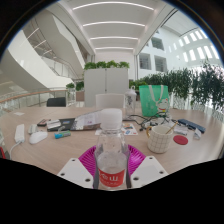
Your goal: Pour water
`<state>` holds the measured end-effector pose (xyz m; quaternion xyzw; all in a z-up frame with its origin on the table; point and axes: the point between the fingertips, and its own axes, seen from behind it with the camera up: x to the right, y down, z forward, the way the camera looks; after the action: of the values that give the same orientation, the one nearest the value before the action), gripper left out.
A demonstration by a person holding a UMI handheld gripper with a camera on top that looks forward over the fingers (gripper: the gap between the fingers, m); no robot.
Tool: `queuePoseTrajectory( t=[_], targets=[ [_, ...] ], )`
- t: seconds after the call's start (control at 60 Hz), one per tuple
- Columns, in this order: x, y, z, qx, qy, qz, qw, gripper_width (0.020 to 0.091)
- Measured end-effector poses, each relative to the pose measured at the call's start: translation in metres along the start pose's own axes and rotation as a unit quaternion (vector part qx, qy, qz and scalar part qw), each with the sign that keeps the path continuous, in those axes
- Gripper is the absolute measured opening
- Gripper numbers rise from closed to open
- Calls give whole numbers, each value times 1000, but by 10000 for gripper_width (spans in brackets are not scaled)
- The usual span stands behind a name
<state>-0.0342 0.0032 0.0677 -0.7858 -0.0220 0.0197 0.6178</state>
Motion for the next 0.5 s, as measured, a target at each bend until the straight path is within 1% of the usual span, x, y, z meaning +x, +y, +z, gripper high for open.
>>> queuePoseTrajectory(
  t=[0.033, 0.1, 0.183, 0.233, 0.25, 0.267, 0.333, 0.383, 0.467, 0.5],
  targets=[
    [-1, -1, -1, -4, 4, -7, 1000, 344],
    [-3, 0, 3, -15, 11, -19, 1000, 344],
    [-16, 1, 4, -46, 5, -3, 999, 344],
    [-28, -2, 7, -66, -8, 14, 998, 345],
    [-31, -6, 7, -69, -11, 20, 997, 327],
    [-34, -12, 8, -68, -14, 27, 997, 345],
    [-33, -46, 11, -48, -21, 76, 996, 345],
    [-26, -73, 19, -37, -15, 141, 989, 346],
    [-2, -94, 41, -38, -17, 305, 951, 346],
    [14, -92, 55, -42, -29, 377, 925, 344]
  ],
)
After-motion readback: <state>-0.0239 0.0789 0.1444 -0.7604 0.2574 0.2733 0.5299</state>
